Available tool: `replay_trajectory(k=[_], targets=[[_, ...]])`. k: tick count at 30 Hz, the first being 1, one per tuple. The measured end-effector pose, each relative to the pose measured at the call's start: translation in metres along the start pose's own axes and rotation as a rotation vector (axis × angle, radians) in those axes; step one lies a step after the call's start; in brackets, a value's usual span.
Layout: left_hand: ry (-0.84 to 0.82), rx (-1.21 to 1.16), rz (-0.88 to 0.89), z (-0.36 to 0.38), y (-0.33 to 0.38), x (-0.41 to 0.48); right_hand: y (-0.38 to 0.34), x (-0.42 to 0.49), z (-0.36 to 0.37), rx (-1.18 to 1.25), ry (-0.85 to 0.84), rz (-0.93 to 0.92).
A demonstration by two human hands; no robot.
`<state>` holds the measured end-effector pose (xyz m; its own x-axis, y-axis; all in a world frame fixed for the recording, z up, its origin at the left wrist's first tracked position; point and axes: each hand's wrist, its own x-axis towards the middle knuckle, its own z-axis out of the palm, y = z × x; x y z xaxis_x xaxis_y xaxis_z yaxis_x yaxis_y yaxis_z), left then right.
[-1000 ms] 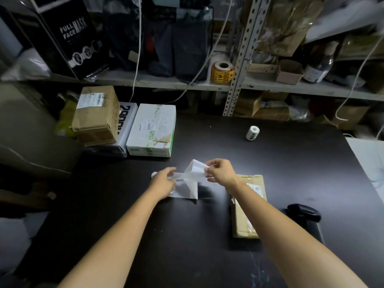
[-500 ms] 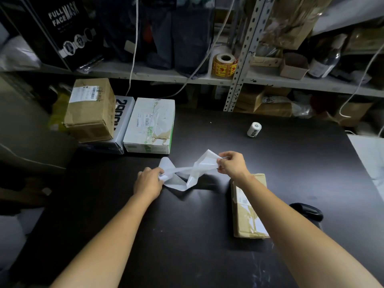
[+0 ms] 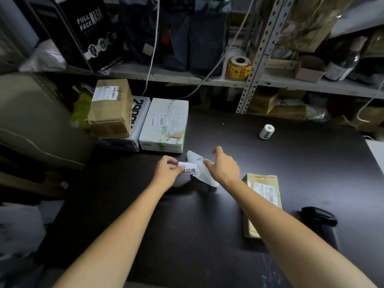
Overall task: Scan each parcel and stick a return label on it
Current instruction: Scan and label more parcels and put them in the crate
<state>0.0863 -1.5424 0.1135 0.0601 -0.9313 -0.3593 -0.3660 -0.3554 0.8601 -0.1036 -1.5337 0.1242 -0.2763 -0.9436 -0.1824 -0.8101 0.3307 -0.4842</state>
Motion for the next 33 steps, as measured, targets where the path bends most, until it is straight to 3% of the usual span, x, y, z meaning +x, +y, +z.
replay_trajectory(k=[7,12,14,17,20,22,25,28,33], targets=[[-0.044,-0.141,0.032,-0.008,0.005,-0.012,-0.015,-0.011,0.001,0.431,-0.26,-0.041],[-0.063,-0.105,0.05,-0.006,0.007,-0.019,-0.01,-0.014,-0.005,0.671,-0.238,0.051],[-0.042,0.046,0.121,-0.003,0.006,-0.021,-0.008,-0.014,-0.007,0.696,-0.223,0.076],[0.081,0.374,0.229,-0.003,0.006,-0.023,-0.007,-0.014,-0.01,0.532,-0.189,0.076],[0.058,0.397,0.254,-0.003,0.008,-0.023,-0.009,-0.017,-0.013,0.265,-0.063,-0.022],[0.049,0.369,0.27,-0.004,0.01,-0.025,-0.014,-0.02,-0.015,0.309,-0.014,-0.135],[-0.002,0.209,0.23,-0.003,0.015,-0.028,-0.025,-0.021,-0.013,0.318,-0.122,-0.253],[-0.091,0.03,0.185,-0.002,0.016,-0.033,-0.032,-0.024,-0.008,0.257,-0.149,-0.308],[-0.091,-0.058,0.186,-0.006,0.009,-0.034,-0.032,-0.027,-0.004,0.137,-0.084,-0.39]])
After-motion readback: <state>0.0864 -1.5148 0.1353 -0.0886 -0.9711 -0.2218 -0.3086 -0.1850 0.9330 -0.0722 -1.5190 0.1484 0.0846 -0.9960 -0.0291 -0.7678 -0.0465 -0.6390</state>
